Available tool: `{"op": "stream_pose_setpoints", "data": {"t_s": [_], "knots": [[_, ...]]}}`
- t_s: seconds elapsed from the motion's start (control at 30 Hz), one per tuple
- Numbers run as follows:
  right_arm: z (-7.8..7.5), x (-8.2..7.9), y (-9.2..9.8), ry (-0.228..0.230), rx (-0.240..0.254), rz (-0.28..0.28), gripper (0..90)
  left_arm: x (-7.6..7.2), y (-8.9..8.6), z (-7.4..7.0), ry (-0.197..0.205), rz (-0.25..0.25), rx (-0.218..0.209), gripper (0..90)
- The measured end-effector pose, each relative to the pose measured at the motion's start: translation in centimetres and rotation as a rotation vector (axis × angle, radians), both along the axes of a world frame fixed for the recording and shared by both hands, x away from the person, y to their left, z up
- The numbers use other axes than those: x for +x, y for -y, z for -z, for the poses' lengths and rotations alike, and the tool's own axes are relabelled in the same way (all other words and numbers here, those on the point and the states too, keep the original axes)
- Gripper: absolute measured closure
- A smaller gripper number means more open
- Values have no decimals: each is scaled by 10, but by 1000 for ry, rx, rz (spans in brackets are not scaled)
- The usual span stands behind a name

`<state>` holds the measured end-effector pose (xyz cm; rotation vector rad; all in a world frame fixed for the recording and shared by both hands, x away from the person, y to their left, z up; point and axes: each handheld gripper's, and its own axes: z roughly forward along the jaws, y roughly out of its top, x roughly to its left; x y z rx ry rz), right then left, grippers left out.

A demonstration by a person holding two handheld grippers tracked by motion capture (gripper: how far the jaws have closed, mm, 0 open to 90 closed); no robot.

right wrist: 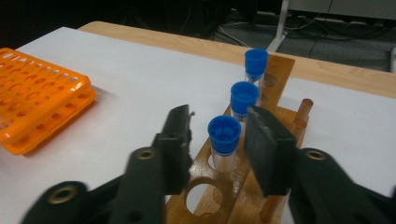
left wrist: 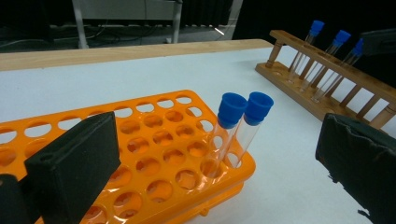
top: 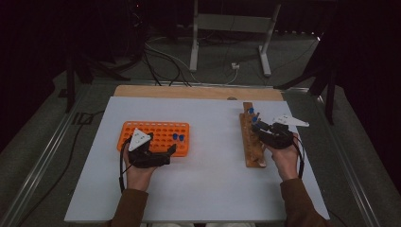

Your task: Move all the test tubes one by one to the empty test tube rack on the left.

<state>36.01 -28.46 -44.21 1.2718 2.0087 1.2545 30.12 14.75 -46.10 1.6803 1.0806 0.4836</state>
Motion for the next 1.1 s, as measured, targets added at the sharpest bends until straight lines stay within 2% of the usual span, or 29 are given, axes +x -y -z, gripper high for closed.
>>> {"op": "stream_pose_setpoints", "data": {"t_s": [0.1, 0.23, 0.37, 0.7, 0.83, 1.1], "knots": [[4, 3, -1, -16, -19, 4, 682, 0, -1, 0, -1, -6, 1, 7], [10, 6, 0, -31, -18, 13, 723, 0, -1, 0, 2, -8, 2, 7], [14, 8, -2, -45, -29, 13, 736, 0, 0, 0, 3, -8, 10, 7], [14, 10, -3, -40, -45, 31, 761, -1, -2, -2, 10, -8, 12, 7], [11, 8, -3, -32, -48, 27, 763, -1, -2, -4, 14, -6, 16, 7], [-4, 4, -4, -8, -52, 16, 764, -2, -3, -7, 14, 10, 26, 7]]}}
